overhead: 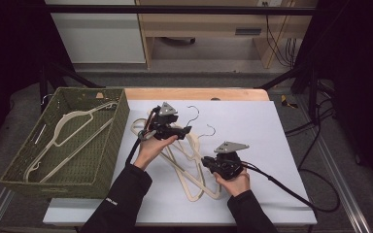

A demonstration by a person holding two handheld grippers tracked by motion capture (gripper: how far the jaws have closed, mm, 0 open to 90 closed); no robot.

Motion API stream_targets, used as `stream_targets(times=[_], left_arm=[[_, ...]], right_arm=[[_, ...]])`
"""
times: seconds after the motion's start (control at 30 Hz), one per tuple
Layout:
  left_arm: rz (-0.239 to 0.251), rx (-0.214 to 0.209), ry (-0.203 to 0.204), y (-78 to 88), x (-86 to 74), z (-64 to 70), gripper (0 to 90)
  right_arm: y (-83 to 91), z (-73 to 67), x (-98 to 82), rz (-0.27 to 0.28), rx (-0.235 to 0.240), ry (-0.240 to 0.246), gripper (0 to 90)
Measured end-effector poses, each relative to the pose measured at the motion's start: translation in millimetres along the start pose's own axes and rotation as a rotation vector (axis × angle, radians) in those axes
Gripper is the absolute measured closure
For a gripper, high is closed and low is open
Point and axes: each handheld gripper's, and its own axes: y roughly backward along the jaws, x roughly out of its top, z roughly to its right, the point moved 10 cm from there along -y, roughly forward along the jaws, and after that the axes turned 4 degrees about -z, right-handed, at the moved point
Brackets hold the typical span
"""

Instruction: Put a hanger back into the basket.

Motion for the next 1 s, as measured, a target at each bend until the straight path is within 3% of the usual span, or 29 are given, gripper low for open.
stream_targets(times=[0.2, 0.33, 0.5, 0.77, 0.87, 1.0], left_arm=[[-0.008, 0.016, 0.021, -7.9, -1.6, -6.6, 40.7], [-0.026, 0.025, -0.001, -13.1, -3.2, -6.8, 50.6], [-0.019, 0.011, 0.020, -19.1, -2.4, -2.6, 63.2], [-0.030, -0.017, 0.010, -18.3, -0.3, 3.5, 84.4], [-0.037, -0.018, 0.008, -16.9, -0.6, 5.3, 87.6], [-0.044, -0.015, 0.007, -12.0, -0.5, 6.4, 88.2]], right_arm=[[0.9, 0.4, -0.6, -0.005, 0.001, 0.012, 82.2], [1.4, 0.0, -0.4, -0.006, 0.005, 0.011, 82.2], [1.9, -1.2, 0.6, 0.001, 0.014, 0.014, 82.4], [2.9, -2.8, 1.3, 0.004, 0.025, 0.020, 82.4], [3.4, -5.0, 0.1, -0.006, 0.033, 0.005, 82.4], [4.3, -5.4, 0.9, 0.001, 0.048, 0.025, 82.1]])
